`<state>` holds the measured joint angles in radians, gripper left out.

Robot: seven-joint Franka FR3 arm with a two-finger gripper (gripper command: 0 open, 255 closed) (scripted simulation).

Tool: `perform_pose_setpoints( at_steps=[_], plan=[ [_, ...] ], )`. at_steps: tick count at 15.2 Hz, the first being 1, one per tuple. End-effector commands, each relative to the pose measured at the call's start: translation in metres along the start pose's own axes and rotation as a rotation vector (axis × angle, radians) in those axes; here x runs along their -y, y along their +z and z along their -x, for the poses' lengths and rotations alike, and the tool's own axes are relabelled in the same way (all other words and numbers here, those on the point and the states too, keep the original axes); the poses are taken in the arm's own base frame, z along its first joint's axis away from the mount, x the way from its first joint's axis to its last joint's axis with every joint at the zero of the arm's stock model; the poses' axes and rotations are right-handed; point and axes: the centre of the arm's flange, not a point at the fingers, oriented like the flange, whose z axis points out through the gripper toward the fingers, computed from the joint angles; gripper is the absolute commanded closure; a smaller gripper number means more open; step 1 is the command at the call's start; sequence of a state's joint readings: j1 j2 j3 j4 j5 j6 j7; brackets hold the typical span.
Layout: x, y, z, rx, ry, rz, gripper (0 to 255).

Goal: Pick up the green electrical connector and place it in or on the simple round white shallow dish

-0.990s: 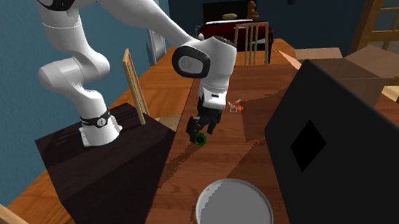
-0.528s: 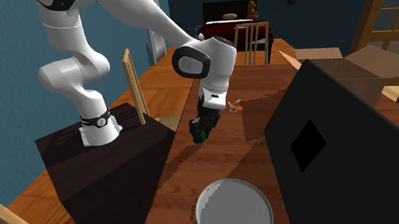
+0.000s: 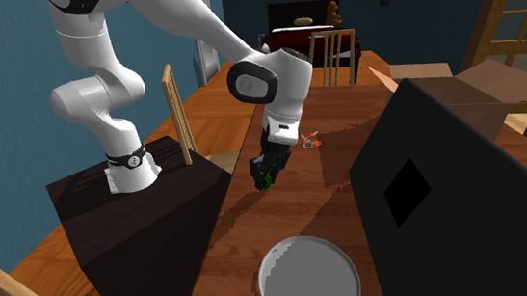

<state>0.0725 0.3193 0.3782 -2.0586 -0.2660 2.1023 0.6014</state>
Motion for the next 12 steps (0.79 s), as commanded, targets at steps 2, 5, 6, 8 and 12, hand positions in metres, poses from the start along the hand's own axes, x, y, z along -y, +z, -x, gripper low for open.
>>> perform_pose_setpoints(
  at_steps=[2, 5, 6, 8, 12],
  plan=[
    [-0.002, -0.010, 0.002, 0.000, 0.000, 0.000, 255],
    [-0.005, -0.026, 0.004, 0.000, 0.000, 0.000, 255],
    [-0.006, -0.031, 0.005, 0.000, 0.000, 0.000, 255],
    [-0.008, -0.041, 0.007, 0.000, 0.000, 0.000, 255],
    [-0.013, -0.061, 0.010, 0.000, 0.000, 0.000, 255]
  ],
)
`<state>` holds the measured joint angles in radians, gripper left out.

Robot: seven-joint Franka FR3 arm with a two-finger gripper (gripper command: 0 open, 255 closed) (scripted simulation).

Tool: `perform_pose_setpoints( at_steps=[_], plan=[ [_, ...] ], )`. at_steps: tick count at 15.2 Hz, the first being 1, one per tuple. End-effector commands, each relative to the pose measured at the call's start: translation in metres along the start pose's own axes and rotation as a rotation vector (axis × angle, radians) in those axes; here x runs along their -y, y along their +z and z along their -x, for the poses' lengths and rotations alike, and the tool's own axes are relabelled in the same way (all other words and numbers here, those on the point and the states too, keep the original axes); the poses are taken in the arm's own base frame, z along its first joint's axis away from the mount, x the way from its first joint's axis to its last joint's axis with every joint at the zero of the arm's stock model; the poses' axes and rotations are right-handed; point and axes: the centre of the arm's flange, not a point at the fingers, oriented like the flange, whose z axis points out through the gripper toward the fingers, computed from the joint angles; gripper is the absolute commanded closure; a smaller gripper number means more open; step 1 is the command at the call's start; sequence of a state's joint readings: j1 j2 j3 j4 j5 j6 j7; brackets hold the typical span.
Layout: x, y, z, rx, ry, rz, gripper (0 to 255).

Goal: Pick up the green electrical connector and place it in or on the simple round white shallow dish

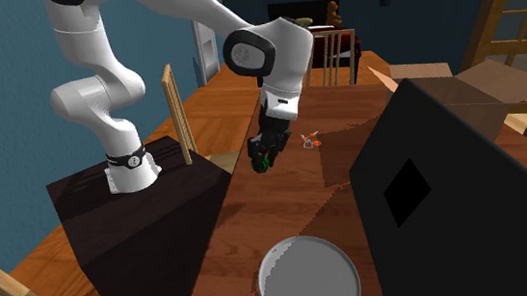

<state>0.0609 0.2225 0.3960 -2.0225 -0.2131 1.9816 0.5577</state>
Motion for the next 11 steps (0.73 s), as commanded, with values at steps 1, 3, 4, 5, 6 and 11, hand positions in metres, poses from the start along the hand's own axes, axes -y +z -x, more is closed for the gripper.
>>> perform_pose_setpoints(
  at_steps=[1, 3, 4, 5, 6, 11],
  plan=[
    [-0.002, -0.009, 0.000, 0.000, 0.000, 0.000, 255],
    [-0.004, -0.020, 0.002, 0.000, 0.000, 0.000, 255],
    [-0.005, -0.025, 0.003, 0.000, 0.000, 0.000, 255],
    [-0.006, -0.030, 0.004, 0.000, 0.000, 0.000, 255],
    [-0.007, -0.035, 0.005, 0.000, 0.000, 0.000, 255],
    [-0.035, -0.044, -0.040, 0.000, 0.000, 0.000, 255]
  ],
)
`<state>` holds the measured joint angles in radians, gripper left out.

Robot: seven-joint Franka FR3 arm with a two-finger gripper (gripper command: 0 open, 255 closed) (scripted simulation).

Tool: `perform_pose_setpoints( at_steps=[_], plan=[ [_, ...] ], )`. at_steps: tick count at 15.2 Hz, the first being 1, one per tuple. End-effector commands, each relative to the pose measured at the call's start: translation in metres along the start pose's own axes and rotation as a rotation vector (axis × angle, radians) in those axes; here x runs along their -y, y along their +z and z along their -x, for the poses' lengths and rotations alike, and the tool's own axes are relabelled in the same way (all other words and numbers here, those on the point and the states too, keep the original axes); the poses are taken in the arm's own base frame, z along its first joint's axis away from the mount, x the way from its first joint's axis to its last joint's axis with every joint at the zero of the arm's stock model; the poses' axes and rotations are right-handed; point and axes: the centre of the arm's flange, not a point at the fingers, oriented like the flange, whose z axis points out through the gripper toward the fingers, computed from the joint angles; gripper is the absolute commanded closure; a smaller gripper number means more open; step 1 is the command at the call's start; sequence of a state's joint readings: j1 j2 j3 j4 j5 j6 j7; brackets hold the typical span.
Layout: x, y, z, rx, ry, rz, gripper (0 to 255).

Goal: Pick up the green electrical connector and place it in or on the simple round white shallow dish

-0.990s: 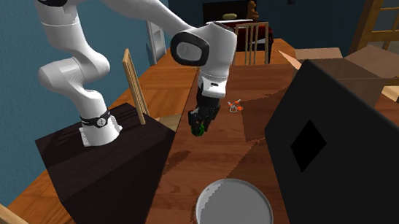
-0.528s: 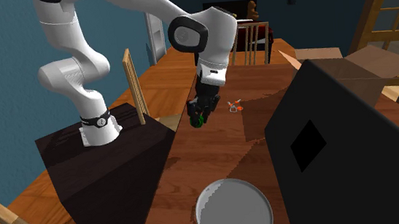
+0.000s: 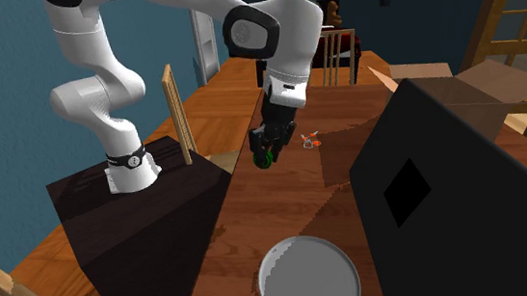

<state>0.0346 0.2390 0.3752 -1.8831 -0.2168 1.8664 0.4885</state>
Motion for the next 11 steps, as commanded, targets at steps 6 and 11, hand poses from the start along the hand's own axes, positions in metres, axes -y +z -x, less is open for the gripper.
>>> perform_pose_setpoints(
  at_steps=[6, 11],
  plan=[
    [-0.045, -0.008, -0.080, 0.000, 0.000, 0.001, 255],
    [-0.078, -0.013, -0.136, 0.000, 0.000, 0.001, 255]
  ],
)
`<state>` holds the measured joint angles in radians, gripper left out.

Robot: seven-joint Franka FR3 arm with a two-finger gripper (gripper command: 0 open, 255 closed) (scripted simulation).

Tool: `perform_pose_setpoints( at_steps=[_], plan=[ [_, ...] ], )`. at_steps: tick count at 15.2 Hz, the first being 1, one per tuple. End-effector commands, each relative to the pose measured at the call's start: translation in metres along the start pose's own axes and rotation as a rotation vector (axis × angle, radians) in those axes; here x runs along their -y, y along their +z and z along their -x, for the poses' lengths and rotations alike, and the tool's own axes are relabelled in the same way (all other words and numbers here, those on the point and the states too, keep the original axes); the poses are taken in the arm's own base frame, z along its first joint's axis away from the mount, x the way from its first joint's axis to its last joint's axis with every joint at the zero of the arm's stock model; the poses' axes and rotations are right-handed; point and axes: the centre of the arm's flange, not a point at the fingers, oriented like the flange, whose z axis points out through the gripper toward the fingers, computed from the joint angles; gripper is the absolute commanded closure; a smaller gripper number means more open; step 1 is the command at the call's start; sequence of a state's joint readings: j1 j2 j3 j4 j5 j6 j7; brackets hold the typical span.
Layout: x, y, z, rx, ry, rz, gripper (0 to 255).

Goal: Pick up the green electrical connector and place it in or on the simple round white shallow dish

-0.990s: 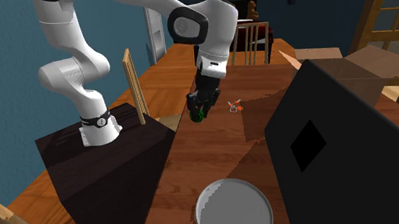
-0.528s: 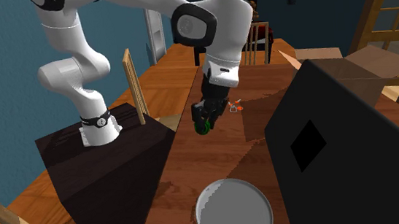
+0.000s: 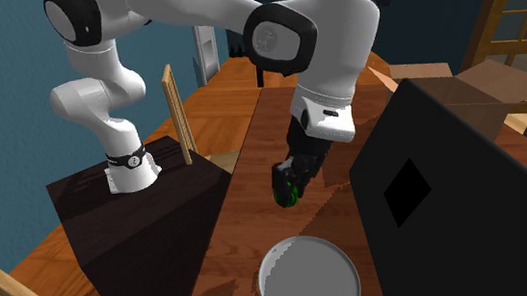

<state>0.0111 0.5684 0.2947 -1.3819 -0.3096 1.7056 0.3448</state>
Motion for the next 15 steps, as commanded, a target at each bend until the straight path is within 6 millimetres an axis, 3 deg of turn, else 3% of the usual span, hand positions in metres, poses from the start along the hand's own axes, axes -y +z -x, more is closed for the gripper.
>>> perform_pose_setpoints(
  at_steps=[1, 6, 15],
  plan=[
    [-0.016, -0.003, -0.022, 0.000, 0.000, 0.001, 255],
    [-0.049, -0.008, -0.079, 0.000, 0.000, 0.001, 255],
    [-0.041, 0.032, -0.086, 0.000, 0.000, 0.001, 255]
  ],
)
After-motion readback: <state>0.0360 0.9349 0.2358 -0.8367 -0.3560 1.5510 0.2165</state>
